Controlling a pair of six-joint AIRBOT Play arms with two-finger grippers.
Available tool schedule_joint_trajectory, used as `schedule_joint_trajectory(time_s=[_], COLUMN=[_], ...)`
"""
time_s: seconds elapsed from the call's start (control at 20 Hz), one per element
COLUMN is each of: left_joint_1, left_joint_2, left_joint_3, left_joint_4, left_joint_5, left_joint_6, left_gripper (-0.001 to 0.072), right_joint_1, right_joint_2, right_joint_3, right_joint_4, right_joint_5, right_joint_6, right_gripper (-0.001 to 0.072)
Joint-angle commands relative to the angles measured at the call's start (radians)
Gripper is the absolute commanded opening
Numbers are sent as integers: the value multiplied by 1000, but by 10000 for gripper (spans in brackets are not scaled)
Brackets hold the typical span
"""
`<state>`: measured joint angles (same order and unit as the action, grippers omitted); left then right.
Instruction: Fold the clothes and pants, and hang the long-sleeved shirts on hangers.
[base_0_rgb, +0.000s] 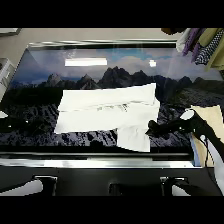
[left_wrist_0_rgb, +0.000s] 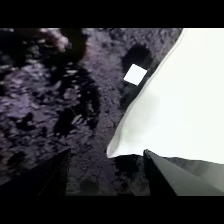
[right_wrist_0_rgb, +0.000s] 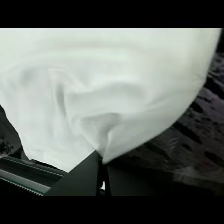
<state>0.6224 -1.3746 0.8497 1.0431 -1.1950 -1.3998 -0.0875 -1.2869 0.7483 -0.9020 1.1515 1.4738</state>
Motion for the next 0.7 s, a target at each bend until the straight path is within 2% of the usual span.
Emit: schedule_joint_trajectory(time_s=[0.0, 0.25, 0.3, 0.35, 0.4, 0.55, 0.65], left_joint_1=[-35, -115, -119, -119, -119, -119, -119], left_joint_2=[-41, -84, -85, -82, -75, -13, 80], left_joint_3=[-37, -37, -36, -34, -29, -3, 0], left_joint_4=[-61, -71, -71, -73, -74, -56, 24], left_joint_5=[38, 61, 68, 66, 56, -19, -77], left_joint_6=[47, 35, 23, 23, 24, 18, -82], left_gripper=[492, 490, 368, 95, 16, 14, 14], right_joint_1=[1, 1, 1, 1, 1, 1, 1], right_joint_2=[39, 75, 81, 88, 100, 178, 272], right_joint_3=[0, 0, 0, 0, 0, 0, 0], right_joint_4=[4, 3, 2, 1, -1, -53, -114], right_joint_5=[2, 0, 0, 1, 4, 45, 127], right_joint_6=[8, 18, 23, 32, 32, 91, 141], right_gripper=[30, 30, 30, 29, 29, 28, 28])
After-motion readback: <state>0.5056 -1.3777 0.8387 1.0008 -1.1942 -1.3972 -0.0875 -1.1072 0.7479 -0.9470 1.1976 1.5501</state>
